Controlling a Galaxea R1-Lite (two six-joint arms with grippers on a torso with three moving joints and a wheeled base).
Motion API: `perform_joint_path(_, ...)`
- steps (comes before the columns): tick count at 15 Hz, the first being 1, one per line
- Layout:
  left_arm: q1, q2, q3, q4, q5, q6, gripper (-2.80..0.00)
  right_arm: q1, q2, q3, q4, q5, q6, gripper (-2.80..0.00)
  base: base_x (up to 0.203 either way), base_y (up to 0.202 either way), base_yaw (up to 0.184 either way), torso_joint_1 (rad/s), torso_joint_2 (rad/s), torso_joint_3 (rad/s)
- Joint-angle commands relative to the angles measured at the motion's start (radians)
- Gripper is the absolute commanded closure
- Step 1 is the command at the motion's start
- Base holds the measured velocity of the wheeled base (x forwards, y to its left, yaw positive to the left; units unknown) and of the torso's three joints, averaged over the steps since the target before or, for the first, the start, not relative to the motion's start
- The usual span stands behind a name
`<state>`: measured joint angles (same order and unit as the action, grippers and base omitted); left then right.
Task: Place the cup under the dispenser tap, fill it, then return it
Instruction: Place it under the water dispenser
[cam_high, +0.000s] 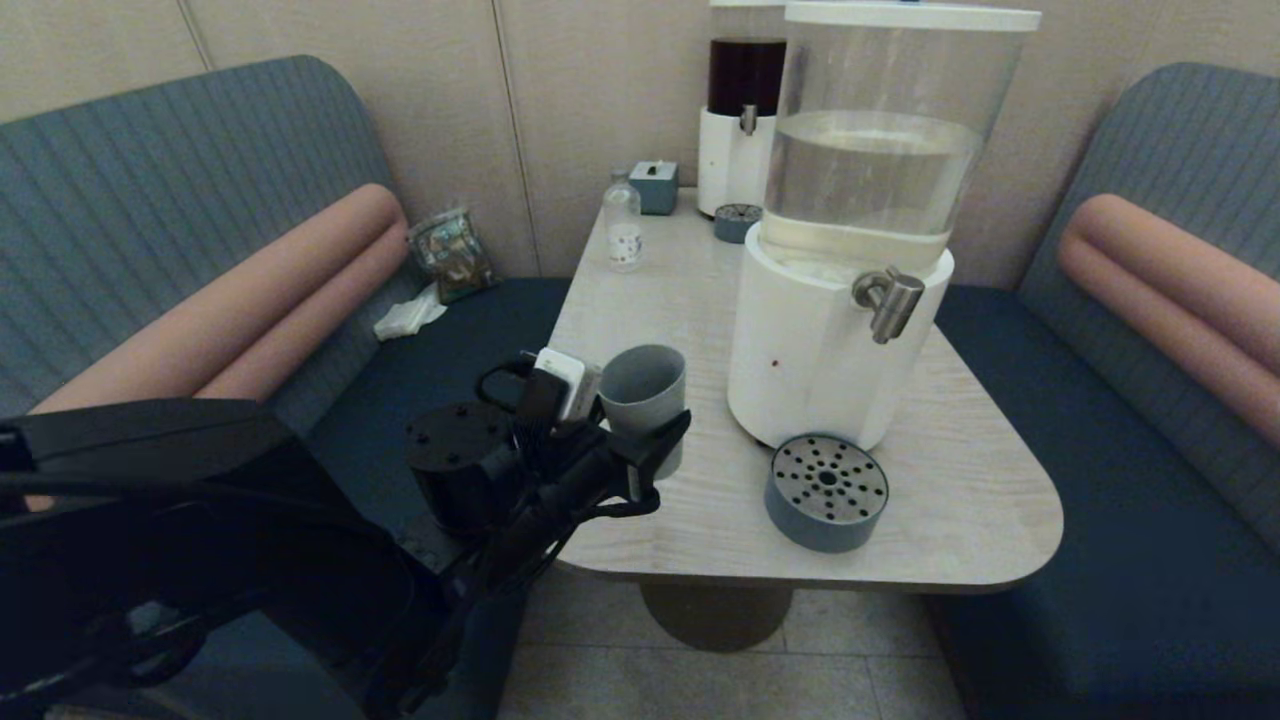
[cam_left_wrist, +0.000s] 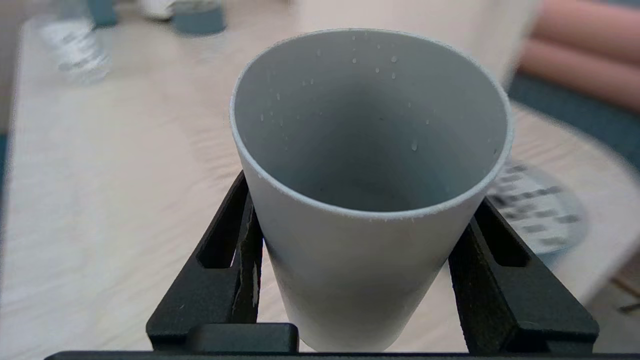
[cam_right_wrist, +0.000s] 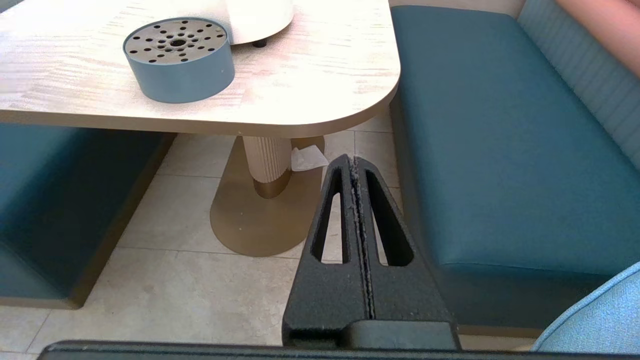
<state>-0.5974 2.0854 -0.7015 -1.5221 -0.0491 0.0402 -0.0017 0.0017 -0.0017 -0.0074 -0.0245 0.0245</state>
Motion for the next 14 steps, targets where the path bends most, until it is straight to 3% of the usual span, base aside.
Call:
perform_joint_path(1, -0.037, -0.039, 0.009, -0.008, 0.005, 0.000, 0.00, 0.000, 0.000, 0.000, -0.001, 0.000, 0.000, 0.00, 0.000, 0.000, 0.000, 0.000, 0.00, 0.000)
perform_joint_path(9, -0.188, -0.073, 0.071, -0.008, 0.078, 0.002, 0.00, 0.000, 0.000, 0.000, 0.000, -0.002, 0.000, 0.00, 0.000, 0.000, 0.000, 0.000, 0.00, 0.000)
perform_joint_path(14, -0.228, -0.007, 0.010, -0.008, 0.083, 0.002, 0.00, 0.000, 0.000, 0.000, 0.000, 0.000, 0.000, 0.00, 0.000, 0.000, 0.000, 0.000, 0.00, 0.000)
